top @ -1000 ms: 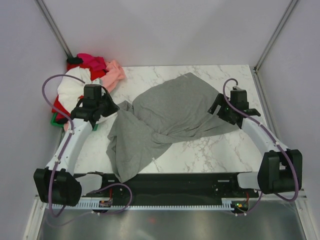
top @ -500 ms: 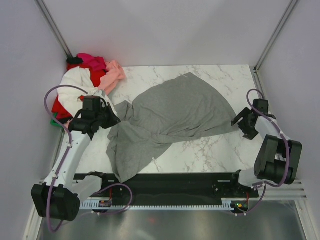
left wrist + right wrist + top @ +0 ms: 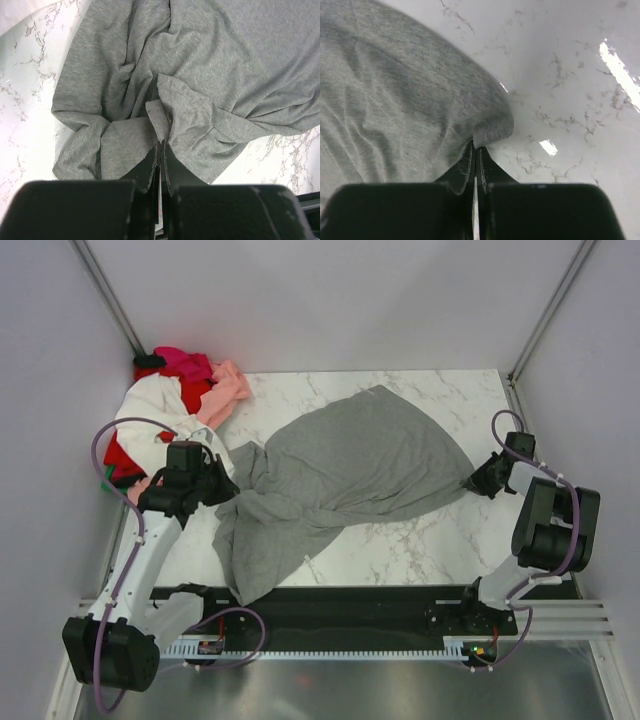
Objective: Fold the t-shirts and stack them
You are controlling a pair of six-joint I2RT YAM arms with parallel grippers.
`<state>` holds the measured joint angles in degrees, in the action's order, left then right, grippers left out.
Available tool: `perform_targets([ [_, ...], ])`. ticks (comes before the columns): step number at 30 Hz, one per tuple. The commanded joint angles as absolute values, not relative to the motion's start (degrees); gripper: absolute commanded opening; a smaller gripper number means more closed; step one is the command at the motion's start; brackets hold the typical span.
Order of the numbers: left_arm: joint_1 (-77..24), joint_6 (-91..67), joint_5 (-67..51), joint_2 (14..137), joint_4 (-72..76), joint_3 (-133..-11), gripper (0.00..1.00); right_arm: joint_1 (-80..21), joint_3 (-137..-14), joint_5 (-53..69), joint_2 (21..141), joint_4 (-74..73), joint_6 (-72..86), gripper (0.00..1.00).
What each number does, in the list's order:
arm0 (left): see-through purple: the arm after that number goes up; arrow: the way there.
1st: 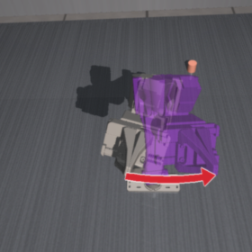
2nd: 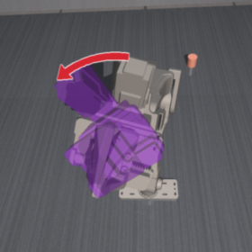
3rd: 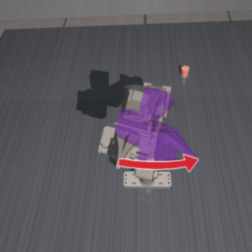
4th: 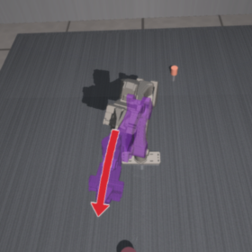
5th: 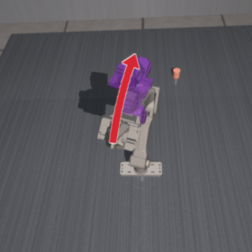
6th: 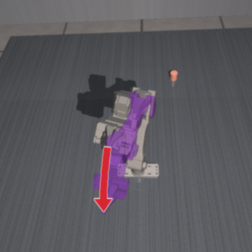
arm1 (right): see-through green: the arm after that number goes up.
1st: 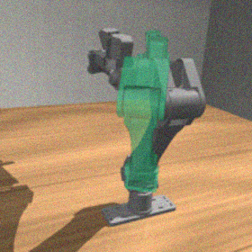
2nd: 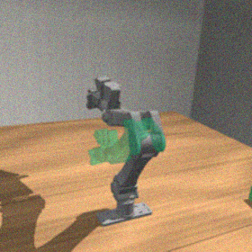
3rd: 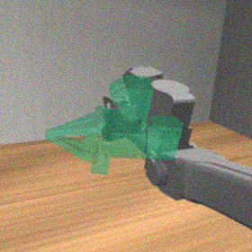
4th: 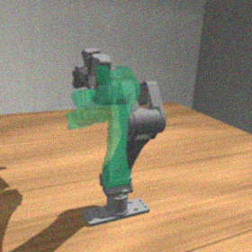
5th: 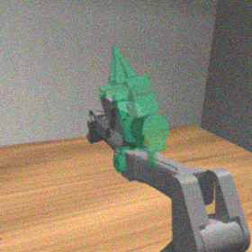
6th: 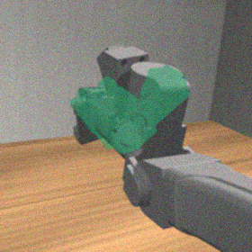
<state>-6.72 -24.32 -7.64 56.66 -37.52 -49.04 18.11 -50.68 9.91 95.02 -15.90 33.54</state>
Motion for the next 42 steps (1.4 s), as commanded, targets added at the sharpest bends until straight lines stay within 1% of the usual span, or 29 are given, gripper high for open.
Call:
perform_targets([
  [1, -6.50, -21.88, -7.03, 55.02, -36.12, -48.43, 0.02, 18.11, -54.30, 7.67, 90.64, -19.82, 32.78, 0.00],
  [2, -6.50, -21.88, -6.86, 54.67, -36.12, -48.43, 0.02, 18.11, -55.01, 5.30, 88.70, -22.39, 32.78, 0.00],
  [3, -6.50, -21.88, -6.86, 54.41, -36.12, -48.34, 0.02, 18.11, -56.15, -1.34, 86.68, -25.46, 32.44, 0.00],
  [4, -6.50, -21.88, -6.86, 54.06, -36.04, -48.17, 0.02, 18.11, -58.77, -4.45, 82.22, -31.58, 32.08, 0.00],
  [6, -6.50, -21.88, -6.94, 53.35, -35.77, -47.99, 0.02, 17.50, -61.86, -11.22, 76.85, -36.98, 30.86, 0.00],
  [7, -6.50, -21.88, -7.20, 53.26, -35.68, -47.90, 0.02, 16.97, -65.18, -15.95, 75.60, -40.74, 29.46, 0.00],
  [9, -6.42, -21.80, -7.64, 53.61, -35.25, -47.90, 0.02, 13.74, -68.80, -20.19, 74.80, -44.11, 29.00, 0.00],
  [11, -6.50, -21.71, -8.00, 54.05, -35.16, -47.90, 0.02, 10.83, -74.25, -21.18, 76.63, -46.13, 28.04, 0.00],
  [12, -6.50, -21.62, -8.00, 54.66, -35.07, -47.81, 0.02, 6.37, -76.70, -21.70, 81.17, -47.01, 28.04, 0.00],
  [14, -6.50, -21.62, -7.74, 54.93, -35.16, -47.90, 0.02, 1.69, -85.83, -23.81, 87.85, -50.00, 27.17, 0.00],
  [15, -6.50, -21.62, -7.21, 54.84, -35.16, -47.90, 0.02, -1.29, -93.61, -23.99, 95.63, -51.92, 26.72, 0.01],
  [16, -6.50, -21.71, -7.03, 54.58, -35.16, -47.81, 0.02, -1.75, -97.43, -23.73, 99.54, -55.68, 25.67, 0.14],
  [17, -6.50, -21.62, -6.86, 54.32, -35.07, -47.81, 0.02, -1.93, -100.78, -23.21, 103.06, -57.29, 25.40, 0.81],
  [18, -6.50, -21.80, -6.51, 53.97, -35.16, -47.73, 0.02, -1.85, -105.77, -23.64, 108.66, -58.61, 24.97, 0.98],
  [21, -6.50, -21.88, -6.15, 53.35, -35.24, -47.55, 0.02, -0.54, -108.37, -23.38, 111.88, -60.21, 23.82, 0.98],
  [23, -6.50, -21.97, -6.15, 53.61, -35.16, -47.46, 0.02, -0.26, -105.31, -21.37, 109.79, -57.06, 24.08, 0.98],
  [25, -6.50, -21.89, -6.33, 54.57, -35.16, -47.72, 0.02, 3.07, -98.55, -17.50, 105.48, -51.52, 24.43, 0.98],
  [26, -6.50, -21.97, -6.33, 54.93, -35.16, -47.72, 0.02, 3.86, -96.44, -15.58, 104.42, -49.94, 24.61, 0.96],
  [27, -6.50, -21.97, -6.50, 55.19, -35.16, -47.81, 0.02, 5.69, -92.59, -11.12, 102.93, -46.44, 24.70, 0.93],
  [29, -6.50, -21.97, -6.68, 55.37, -35.16, -47.72, 0.02, 7.63, -89.40, -5.74, 102.13, -43.17, 24.87, 0.86],
  [30, -6.50, -21.97, -6.59, 55.37, -35.16, -47.72, 0.02, 7.65, -87.99, -1.62, 102.48, -40.89, 24.70, 0.84],
  [31, -6.50, -21.89, -6.50, 55.20, -35.07, -47.72, 0.02, 7.56, -87.98, -0.19, 103.00, -40.26, 24.78, 0.82],
  [32, -6.50, -22.06, -6.42, 55.02, -35.16, -47.64, 0.02, 7.47, -87.89, 2.09, 104.14, -39.38, 24.96, 0.77],
  [34, -6.50, -21.97, -6.33, 55.02, -35.16, -47.46, 0.02, 7.30, -88.50, 5.61, 105.72, -36.83, 25.83, 0.74],
  [38, -6.50, -22.06, -6.33, 55.37, -35.16, -47.55, 0.02, 7.03, -93.94, 5.54, 113.18, -36.48, 27.07, 0.63],
  [42, -6.50, -21.89, -6.59, 55.98, -35.16, -47.64, 0.02, 6.86, -101.76, 5.80, 120.22, -36.30, 27.95, 0.59],
])
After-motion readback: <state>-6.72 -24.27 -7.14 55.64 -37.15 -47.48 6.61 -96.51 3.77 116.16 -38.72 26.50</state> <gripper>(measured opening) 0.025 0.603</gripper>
